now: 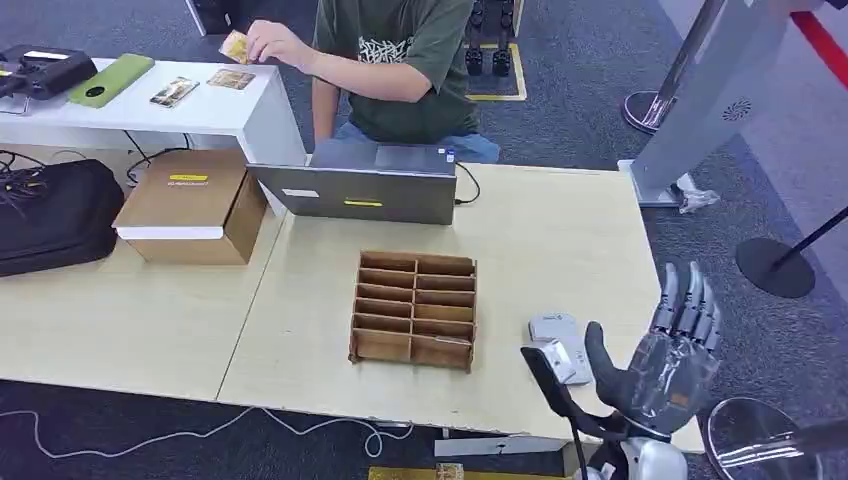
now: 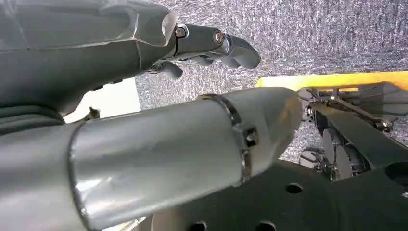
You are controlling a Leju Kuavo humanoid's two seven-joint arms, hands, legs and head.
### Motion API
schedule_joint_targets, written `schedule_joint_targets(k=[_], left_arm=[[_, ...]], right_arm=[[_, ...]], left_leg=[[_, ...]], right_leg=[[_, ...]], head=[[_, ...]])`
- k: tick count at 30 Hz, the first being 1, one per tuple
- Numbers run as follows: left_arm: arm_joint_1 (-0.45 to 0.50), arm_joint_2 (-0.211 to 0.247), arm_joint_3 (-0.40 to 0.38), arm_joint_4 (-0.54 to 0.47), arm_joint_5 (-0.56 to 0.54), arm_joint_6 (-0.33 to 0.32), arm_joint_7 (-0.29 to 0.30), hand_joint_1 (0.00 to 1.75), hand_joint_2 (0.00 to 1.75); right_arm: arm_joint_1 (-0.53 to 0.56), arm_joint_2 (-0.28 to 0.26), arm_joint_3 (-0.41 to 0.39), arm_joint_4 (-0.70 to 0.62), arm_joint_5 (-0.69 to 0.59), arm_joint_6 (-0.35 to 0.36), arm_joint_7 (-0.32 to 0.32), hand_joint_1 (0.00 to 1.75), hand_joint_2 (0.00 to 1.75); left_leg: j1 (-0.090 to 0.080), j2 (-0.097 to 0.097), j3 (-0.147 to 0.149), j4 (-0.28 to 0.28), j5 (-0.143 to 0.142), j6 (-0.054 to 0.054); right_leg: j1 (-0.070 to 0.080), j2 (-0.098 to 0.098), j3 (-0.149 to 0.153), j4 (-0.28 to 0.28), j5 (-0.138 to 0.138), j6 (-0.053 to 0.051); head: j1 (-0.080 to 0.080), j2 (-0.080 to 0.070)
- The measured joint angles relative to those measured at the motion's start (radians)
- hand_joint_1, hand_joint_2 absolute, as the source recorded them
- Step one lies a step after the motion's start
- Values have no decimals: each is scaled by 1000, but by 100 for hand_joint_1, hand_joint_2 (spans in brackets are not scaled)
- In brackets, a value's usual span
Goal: Pass the card to the sensor for recognition and then transmit it.
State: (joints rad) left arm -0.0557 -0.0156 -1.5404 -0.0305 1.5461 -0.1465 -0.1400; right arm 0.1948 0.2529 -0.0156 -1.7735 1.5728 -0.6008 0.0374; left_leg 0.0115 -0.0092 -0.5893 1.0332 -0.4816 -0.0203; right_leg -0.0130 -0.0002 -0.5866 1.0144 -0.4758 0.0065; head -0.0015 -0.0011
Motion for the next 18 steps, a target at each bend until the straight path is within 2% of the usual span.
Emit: schedule_joint_targets(k=[4, 10, 14, 18], left_arm=[[-1, 0, 0, 0, -26, -3, 0, 0, 0], [-3, 7, 0, 0, -75, -8, 4, 0, 0], [-6, 18, 0, 0, -123, -2, 15, 0, 0], [-16, 31, 0, -1, -158, 5, 26, 0, 0]], right_arm=[[-54, -11, 10, 52, -13, 9, 14, 0, 175], [-239, -40, 3, 268, -68, 5, 2, 0, 175], [-337, -63, -8, 395, -85, -24, -1, 0, 175], [-430, -90, -18, 509, -50, -50, 17, 0, 175]], left_leg=[[0, 1, 0, 0, 0, 0], [0, 3, 1, 0, 1, 0], [0, 3, 1, 0, 1, -1], [0, 3, 1, 0, 1, -1]], right_leg=[[0, 1, 0, 0, 0, 0], [0, 2, 0, 0, 1, 0], [0, 2, 0, 0, 1, 0], [0, 3, 0, 0, 1, 0]], head=[[0, 0], [0, 0], [0, 0], [0, 0]])
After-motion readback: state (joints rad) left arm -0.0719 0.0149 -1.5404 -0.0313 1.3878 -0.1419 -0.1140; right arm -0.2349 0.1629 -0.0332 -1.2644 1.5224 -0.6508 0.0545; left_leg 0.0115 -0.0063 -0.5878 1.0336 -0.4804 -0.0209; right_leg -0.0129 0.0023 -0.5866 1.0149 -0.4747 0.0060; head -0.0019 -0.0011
